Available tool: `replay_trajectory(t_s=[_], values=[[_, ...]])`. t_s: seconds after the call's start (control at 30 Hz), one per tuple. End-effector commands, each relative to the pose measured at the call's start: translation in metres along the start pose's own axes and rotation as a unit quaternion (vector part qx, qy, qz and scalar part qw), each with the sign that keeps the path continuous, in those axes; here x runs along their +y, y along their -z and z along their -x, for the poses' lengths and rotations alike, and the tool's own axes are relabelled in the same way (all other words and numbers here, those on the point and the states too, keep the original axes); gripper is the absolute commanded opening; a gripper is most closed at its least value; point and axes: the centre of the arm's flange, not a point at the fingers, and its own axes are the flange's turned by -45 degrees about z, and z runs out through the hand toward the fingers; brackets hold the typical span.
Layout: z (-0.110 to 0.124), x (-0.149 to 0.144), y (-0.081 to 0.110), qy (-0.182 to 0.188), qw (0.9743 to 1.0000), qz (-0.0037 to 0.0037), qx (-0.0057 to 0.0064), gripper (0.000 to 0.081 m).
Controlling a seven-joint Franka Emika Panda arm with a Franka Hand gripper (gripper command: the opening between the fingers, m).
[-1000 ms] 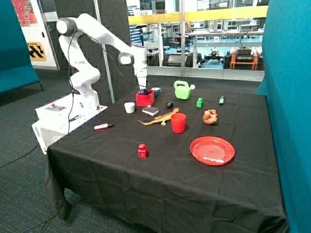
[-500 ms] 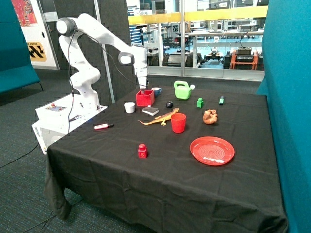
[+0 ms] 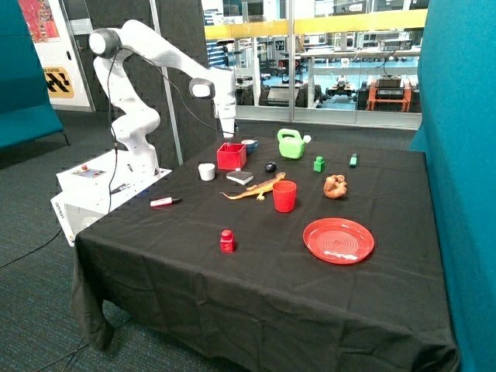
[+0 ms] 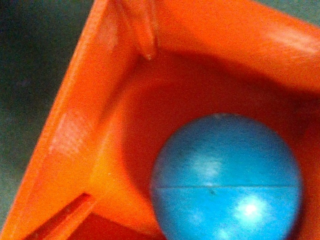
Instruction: Put the ball in the red pot
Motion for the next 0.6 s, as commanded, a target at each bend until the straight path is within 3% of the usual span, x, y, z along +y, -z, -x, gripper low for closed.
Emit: replay_trajectory(t_s=[0.0,0.3,0.57], values=[[0.000,0.016,0.024,-0.009,1.0000,0.00167,-0.0010,0.0808],[0.016,0.031,0.031,-0.025,0.9997,0.00169,-0.0009,0.0808],[0.024,0.062,0.044,-0.053,0.9986,0.00171,-0.0009,0.0808]])
